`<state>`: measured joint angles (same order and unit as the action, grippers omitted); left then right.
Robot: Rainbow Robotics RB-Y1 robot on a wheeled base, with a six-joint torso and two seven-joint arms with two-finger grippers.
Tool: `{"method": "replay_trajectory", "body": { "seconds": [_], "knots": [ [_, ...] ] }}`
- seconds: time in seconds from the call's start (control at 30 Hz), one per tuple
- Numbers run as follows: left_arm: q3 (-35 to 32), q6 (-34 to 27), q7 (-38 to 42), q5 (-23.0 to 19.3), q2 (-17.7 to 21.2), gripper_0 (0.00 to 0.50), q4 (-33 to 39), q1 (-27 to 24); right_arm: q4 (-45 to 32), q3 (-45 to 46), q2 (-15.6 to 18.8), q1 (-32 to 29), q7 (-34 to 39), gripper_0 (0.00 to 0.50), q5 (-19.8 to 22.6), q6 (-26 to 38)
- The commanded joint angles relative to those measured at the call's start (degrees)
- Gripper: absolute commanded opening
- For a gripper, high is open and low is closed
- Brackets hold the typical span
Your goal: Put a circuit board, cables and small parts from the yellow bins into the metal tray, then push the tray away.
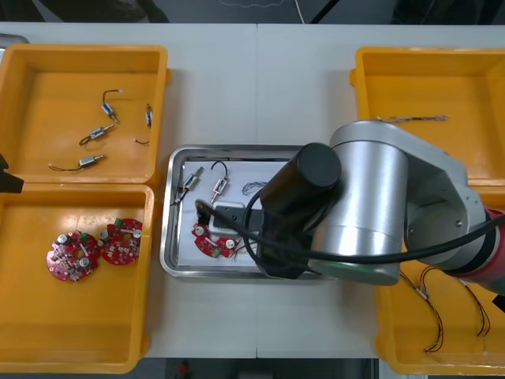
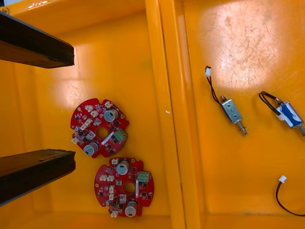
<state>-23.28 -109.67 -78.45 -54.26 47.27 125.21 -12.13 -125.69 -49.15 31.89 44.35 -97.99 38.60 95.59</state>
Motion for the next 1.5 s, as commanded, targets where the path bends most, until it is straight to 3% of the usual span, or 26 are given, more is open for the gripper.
{"method": "replay_trajectory", "body": {
  "seconds": [0.03,0.33,0.57,1.5],
  "knots": [
    [-3.0,-0.33,5.77,-0.94,2.83,0.5,3.55,3.43,2.12,-5.96,-1.92,2.59,-3.26,0.5,-2.65,-2.87],
    [-3.88,-0.33,6.82,-1.64,2.74,0.5,4.08,6.51,4.93,-12.2,-3.24,2.59,-3.08,0.5,-4.94,-3.04],
    [-3.62,-0.33,7.7,-1.03,2.66,0.5,3.99,8.09,7.74,-15.36,-6.14,1.45,-2.56,0.5,-10.65,-2.96],
    [-3.0,-0.33,8.76,0.29,2.66,0.5,3.03,8.7,12.93,-16.42,-7.1,-1.28,-1.94,0.5,-14.43,-4.98]
  ]
}}
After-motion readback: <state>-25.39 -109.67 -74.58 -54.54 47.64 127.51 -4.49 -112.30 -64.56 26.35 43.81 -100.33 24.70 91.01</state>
